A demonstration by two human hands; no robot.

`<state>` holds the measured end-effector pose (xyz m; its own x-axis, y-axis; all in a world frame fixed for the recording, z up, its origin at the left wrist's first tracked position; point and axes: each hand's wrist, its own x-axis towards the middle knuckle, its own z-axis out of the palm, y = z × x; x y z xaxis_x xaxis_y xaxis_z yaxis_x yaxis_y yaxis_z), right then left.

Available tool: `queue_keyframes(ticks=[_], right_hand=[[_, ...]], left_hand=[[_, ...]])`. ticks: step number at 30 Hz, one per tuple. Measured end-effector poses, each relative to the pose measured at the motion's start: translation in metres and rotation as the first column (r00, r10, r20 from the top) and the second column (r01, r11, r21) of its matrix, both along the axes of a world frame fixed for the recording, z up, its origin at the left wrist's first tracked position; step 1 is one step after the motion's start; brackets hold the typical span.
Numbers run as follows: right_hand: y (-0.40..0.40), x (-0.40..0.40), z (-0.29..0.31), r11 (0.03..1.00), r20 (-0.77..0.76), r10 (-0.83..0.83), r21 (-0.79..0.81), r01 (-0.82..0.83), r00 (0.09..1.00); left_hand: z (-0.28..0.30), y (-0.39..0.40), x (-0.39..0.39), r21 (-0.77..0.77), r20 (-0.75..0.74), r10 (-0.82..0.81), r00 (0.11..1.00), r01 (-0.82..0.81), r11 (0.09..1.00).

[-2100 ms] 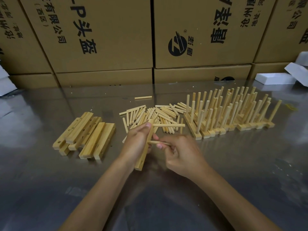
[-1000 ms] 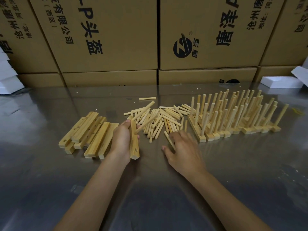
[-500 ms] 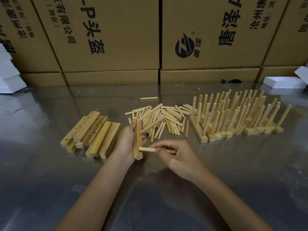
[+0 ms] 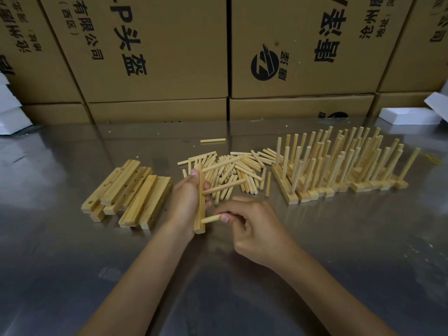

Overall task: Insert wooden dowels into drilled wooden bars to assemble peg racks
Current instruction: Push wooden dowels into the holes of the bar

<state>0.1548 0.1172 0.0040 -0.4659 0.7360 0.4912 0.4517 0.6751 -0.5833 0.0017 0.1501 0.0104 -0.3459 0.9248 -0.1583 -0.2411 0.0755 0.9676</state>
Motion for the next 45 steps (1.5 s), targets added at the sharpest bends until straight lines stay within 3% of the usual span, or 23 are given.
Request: queue_keyframes(ticks=[11,15,18,22,25,30,34,36,39,45], right_hand=[[0.002,-0.001,-0.006,0.996,-0.068,-0.057,-0.076,0.052,0.996],[0.002,0.002,0.006,0.947,-0.239,-0.011,-0.315,-0.067,0.971],[0.002,0.002,0.01,0.818,-0.469,-0.101,-0.541,-0.195,0.877],[-0.001,-0.007,-0.003,0.805,-0.295,-0.135,-0.589,-0.069,0.946],[0.01,-0.003,-0.008,0.834,-0.302,-0.297,-0.544,0.092,0.906],[0.036,0.037,-0.003,0.806,-0.109,-0.558,-0.307,0.506,0.823],[0.047,0.072,-0.003,0.74,0.164,-0.647,-0.099,0.665,0.745],[0.05,0.078,-0.005,0.726,0.237,-0.651,-0.083,0.682,0.721],[0.049,0.072,-0.01,0.758,0.272,-0.596,-0.119,0.641,0.755],[0.046,0.055,-0.016,0.818,0.174,-0.501,-0.225,0.53,0.848]], left_hand=[[-0.001,-0.002,0.009,0.089,-0.099,0.083,0.992,-0.074,0.993],[0.002,0.0,0.001,0.114,-0.087,0.055,0.995,-0.045,0.992],[0.003,0.0,0.001,0.096,0.073,0.024,0.997,-0.031,0.995],[0.0,-0.001,0.011,0.089,0.193,-0.005,0.981,-0.013,0.996],[0.001,0.0,0.009,0.161,0.211,-0.115,0.971,0.082,0.984],[-0.001,-0.002,0.009,0.092,-0.045,-0.182,0.982,0.185,0.978],[0.003,-0.004,0.011,0.089,-0.037,-0.18,0.983,0.183,0.979],[0.005,-0.005,0.011,0.095,-0.057,-0.185,0.981,0.19,0.977],[0.007,-0.007,0.011,0.086,-0.057,-0.18,0.982,0.185,0.979],[0.008,-0.009,0.01,0.073,-0.091,-0.167,0.982,0.174,0.982]])
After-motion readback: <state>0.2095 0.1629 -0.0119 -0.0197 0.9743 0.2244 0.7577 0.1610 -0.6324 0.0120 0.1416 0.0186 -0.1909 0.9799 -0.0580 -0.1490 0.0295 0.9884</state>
